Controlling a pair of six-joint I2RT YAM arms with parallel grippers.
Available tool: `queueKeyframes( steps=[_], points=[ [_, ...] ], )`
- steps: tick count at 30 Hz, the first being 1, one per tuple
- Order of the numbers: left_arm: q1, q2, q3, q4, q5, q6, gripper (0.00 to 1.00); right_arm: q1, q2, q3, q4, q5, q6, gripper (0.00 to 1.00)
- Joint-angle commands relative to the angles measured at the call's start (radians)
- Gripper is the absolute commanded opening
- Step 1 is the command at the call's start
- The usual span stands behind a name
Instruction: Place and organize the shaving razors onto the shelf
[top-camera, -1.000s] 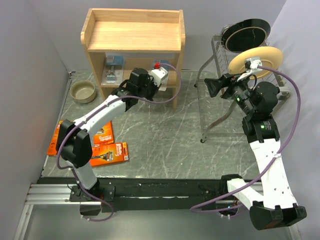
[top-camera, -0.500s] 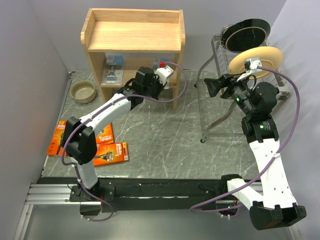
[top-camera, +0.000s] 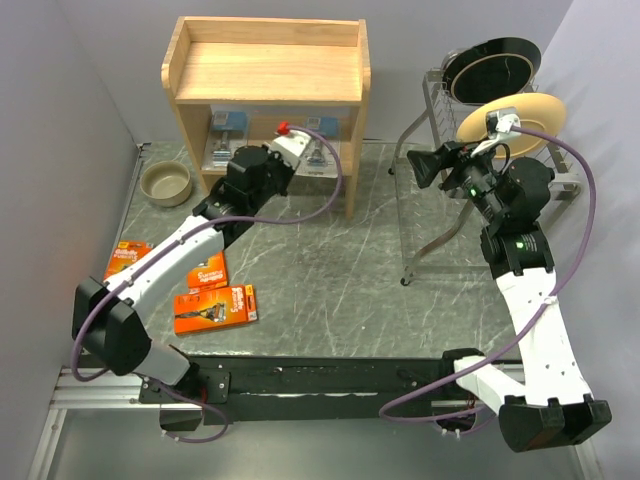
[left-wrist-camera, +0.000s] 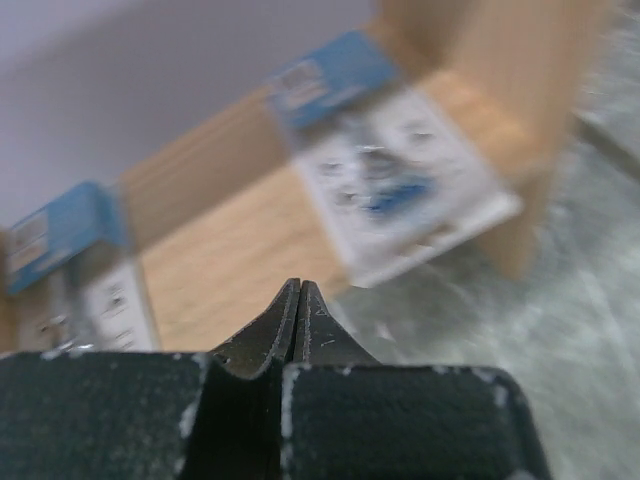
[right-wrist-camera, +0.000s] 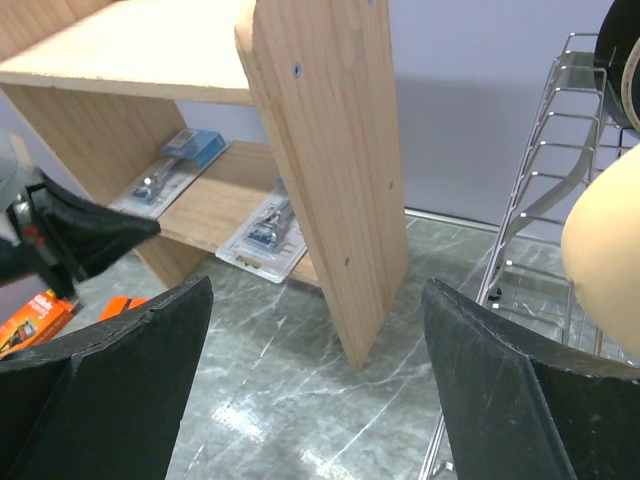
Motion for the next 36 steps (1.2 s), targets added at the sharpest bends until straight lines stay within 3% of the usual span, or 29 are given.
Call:
queueKeyframes(
  steps=[1,13,28,36],
  points=[
    [0.063,0.051,-0.023,0.180,-0.077,0.042,0.01,0.008,0.026,0.039,0.008,-0.037,0.018,0.92],
    [0.110,0.286,0.055,0.369,-0.053,0.053,0.01,0.008,0.032,0.035,-0.020,-0.019,-0.006,0.92],
    [0.076,0.426,0.246,0.320,0.079,-0.025,0.01,0.008,0.000,-0.022,-0.017,0.012,-0.026,0.92],
    [0.030,0.468,0.298,0.294,0.072,-0.058,0.01,0.008,-0.027,-0.060,-0.017,0.013,-0.021,0.92]
  ],
)
